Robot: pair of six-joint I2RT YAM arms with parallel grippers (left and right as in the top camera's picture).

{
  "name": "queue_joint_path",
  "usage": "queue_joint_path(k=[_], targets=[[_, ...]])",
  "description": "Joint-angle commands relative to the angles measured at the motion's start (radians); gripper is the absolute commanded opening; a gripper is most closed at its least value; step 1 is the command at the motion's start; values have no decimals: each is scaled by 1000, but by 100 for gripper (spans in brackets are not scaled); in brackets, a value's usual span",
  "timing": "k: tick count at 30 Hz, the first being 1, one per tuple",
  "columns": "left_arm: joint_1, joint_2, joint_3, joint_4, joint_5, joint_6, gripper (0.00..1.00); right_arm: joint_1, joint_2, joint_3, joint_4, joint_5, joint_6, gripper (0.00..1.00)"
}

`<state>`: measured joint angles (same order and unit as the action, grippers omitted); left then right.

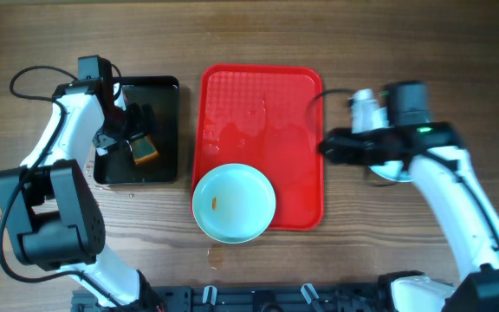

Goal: Clean dirty plates on tray and stack at the side
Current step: 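Move right gripper to the last plate and grasp its rim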

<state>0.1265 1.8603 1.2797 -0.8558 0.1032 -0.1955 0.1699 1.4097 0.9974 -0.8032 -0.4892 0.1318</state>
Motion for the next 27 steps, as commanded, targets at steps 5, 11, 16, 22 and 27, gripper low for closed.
queue_joint_path(k=[5,11,16,22,27], targets=[[1,-14,-5,1,9,9,100,404,64,-2,10,253,107,41],[1,-14,-5,1,9,9,100,507,194,-37,64,276,146,40],[1,-14,-5,1,8,9,100,511,290,-40,63,235,160,26],[1,-14,-5,1,9,9,100,499,288,-28,72,278,170,9],[1,-14,-5,1,8,9,100,417,254,7,123,528,190,4]])
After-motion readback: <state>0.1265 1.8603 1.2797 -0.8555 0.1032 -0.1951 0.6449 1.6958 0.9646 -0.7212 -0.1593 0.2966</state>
